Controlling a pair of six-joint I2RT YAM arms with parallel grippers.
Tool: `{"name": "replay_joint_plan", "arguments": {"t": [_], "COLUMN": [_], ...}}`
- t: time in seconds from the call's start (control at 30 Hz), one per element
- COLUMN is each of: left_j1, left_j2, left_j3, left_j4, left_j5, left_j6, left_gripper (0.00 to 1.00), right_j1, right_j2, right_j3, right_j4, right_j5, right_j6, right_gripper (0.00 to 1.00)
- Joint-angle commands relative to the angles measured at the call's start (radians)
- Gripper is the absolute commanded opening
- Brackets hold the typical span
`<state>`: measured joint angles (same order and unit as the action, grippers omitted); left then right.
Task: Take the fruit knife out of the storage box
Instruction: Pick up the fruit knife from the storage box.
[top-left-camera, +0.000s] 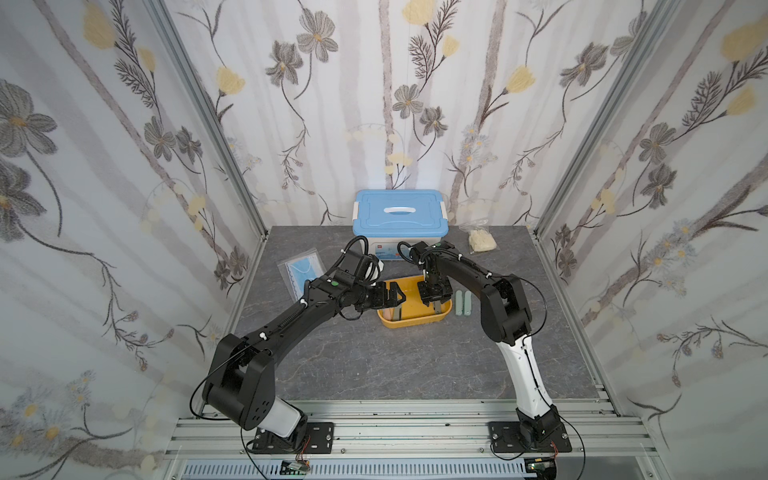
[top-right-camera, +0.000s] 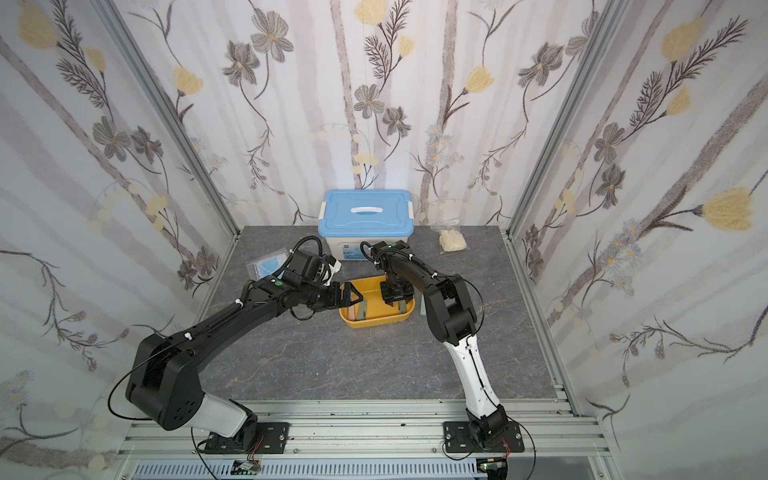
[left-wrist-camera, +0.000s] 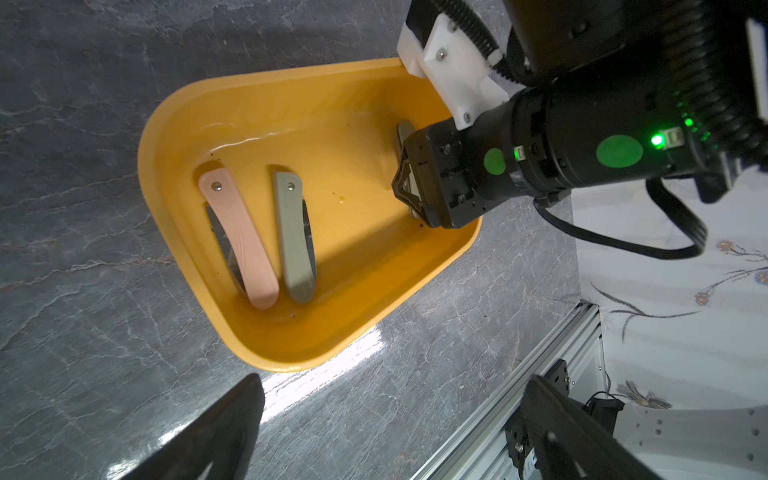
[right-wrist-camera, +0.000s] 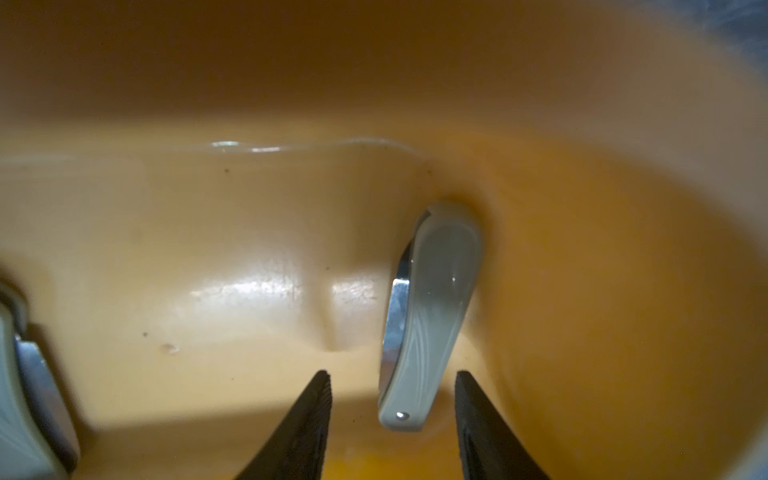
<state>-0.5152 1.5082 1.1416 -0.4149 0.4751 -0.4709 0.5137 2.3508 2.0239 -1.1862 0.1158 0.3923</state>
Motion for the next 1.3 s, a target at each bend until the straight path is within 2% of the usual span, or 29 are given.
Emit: {"name": "replay_joint_plan", "arguments": {"t": [0.0, 0.4, 0.77, 1.27], "left_j1": [0.002, 0.003, 0.003, 0.004], "left_j2": [0.005, 0.006, 0.017, 0.022], "left_j3": [0.007, 0.012, 0.019, 0.016], "left_j4": [0.015, 0.005, 0.009, 0.024], "left_j5": [0.003, 0.001, -0.001, 0.006], "left_j6": [0.001, 0.005, 0.007, 0.006], "left_gripper": [1.0, 1.0, 1.0, 1.0], "right_j1": [-0.003, -0.005, 0.0, 0.014], "right_j2": [0.007, 0.036, 0.034, -0.017], "right_j3": [0.003, -0.003, -0.008, -0.056], "right_j4": [0.003, 0.027, 0.039, 0.085], "right_j5": [0.01, -0.026, -0.058, -0.092], "right_j6": [-0.003, -0.005, -0.012, -0.04], "right_gripper": [0.51, 0.49, 0.38, 0.29]}}
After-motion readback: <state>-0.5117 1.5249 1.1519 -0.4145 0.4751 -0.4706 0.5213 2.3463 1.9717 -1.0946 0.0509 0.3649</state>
